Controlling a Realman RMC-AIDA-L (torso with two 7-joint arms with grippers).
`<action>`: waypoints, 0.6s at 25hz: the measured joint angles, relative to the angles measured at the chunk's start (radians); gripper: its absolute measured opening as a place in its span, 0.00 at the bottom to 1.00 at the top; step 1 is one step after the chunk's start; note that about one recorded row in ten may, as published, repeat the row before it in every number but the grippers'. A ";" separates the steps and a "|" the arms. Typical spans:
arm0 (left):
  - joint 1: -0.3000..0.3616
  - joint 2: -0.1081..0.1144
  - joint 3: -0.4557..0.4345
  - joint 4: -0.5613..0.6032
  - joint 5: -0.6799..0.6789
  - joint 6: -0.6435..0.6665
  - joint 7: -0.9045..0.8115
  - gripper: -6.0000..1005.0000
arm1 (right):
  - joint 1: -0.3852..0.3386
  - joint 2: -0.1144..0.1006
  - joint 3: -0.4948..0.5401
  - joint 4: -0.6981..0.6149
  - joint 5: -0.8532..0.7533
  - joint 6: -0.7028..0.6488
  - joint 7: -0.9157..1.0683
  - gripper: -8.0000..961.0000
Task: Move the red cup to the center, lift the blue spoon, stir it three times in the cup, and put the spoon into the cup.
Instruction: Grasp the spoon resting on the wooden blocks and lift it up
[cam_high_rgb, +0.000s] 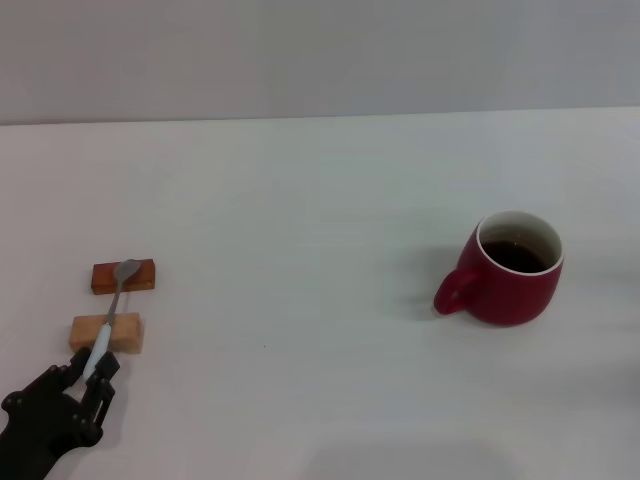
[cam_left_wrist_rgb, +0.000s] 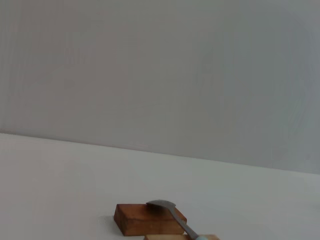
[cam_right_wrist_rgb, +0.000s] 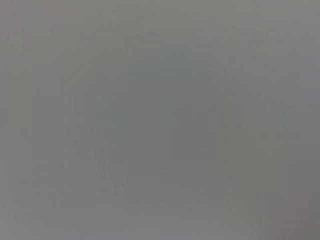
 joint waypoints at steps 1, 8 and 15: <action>0.000 0.000 0.000 0.000 0.000 0.000 0.000 0.33 | 0.000 0.000 0.000 0.000 0.000 0.000 0.000 0.01; 0.000 0.000 0.000 -0.001 0.000 -0.002 0.000 0.26 | -0.003 0.001 0.000 0.000 0.000 0.000 0.000 0.01; 0.000 0.000 0.000 -0.001 0.001 -0.002 0.000 0.20 | -0.005 0.002 0.000 0.001 0.000 0.000 0.000 0.01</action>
